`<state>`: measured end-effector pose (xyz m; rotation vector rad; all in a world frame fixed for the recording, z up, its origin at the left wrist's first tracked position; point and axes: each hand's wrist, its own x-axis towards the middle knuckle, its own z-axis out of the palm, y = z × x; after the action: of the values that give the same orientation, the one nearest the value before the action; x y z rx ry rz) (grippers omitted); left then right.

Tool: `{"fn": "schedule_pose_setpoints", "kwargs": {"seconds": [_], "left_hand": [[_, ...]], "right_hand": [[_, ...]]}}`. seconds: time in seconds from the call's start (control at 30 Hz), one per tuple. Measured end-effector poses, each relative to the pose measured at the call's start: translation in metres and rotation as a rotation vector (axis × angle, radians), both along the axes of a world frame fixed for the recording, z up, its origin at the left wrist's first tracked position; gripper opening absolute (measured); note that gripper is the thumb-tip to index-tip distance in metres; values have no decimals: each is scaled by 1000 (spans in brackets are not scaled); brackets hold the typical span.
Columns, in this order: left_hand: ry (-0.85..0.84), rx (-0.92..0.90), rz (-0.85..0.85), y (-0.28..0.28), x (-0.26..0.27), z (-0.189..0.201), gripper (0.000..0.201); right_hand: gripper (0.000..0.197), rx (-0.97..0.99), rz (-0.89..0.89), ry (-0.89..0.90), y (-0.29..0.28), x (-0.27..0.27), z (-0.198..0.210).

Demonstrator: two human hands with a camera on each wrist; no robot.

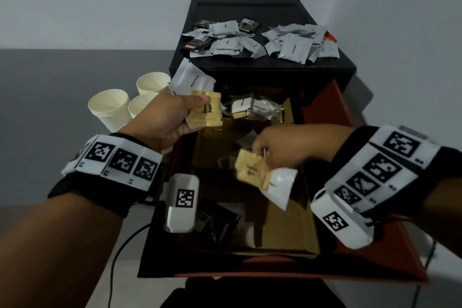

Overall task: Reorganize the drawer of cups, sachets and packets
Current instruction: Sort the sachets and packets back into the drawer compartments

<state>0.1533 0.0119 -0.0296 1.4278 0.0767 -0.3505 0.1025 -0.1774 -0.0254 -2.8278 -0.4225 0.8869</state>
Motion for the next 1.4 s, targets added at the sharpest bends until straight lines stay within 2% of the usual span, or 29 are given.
{"fn": "schedule_pose_setpoints", "kwargs": {"seconds": [0.1, 0.2, 0.27, 0.33, 0.43, 0.53, 0.63, 0.8, 0.9, 1.0, 1.13, 1.23, 1.27, 1.33, 1.4], "left_hand": [[0, -36, 13, 1, 0, 0, 16], [1, -15, 9, 1, 1, -1, 15], [8, 10, 10, 1, 0, -1, 8], [4, 1, 19, 1, 0, -1, 9], [-6, -36, 33, 2, 1, -1, 13], [-2, -46, 17, 2, 2, -2, 11], [1, -26, 8, 3, 2, -3, 9], [6, -26, 4, 5, 5, -5, 14], [2, -32, -4, 5, 4, -6, 16], [1, -32, -11, 4, 3, -5, 18], [21, -37, -9, 4, 4, -3, 21], [22, -27, -17, 3, 1, -2, 13], [17, -27, -21, 3, 1, -1, 13], [21, -33, -20, 3, 0, -2, 18], [15, -27, -9, 4, 0, 0, 20]], "right_hand": [[21, 90, -186, -191, -5, 27, 2], [10, 324, -477, -261, -7, 58, -8], [20, 512, -658, -265, -11, 74, -20], [31, 573, -746, -271, -14, 81, -27], [33, 582, -719, -271, -17, 78, -30], [11, 654, -622, -219, -19, 69, -26], [21, 782, -551, -183, -20, 61, -19], [19, 1014, -535, -165, -22, 54, -4], [20, 1010, -526, -189, -20, 53, 5], [28, 896, -532, -304, -20, 61, 19], [36, 912, -693, -526, -14, 97, 50], [41, 999, -877, -712, -6, 131, 74], [39, 1011, -882, -719, -5, 141, 77], [30, 939, -854, -571, -7, 152, 76], [37, 723, -848, -555, -6, 157, 73]]}}
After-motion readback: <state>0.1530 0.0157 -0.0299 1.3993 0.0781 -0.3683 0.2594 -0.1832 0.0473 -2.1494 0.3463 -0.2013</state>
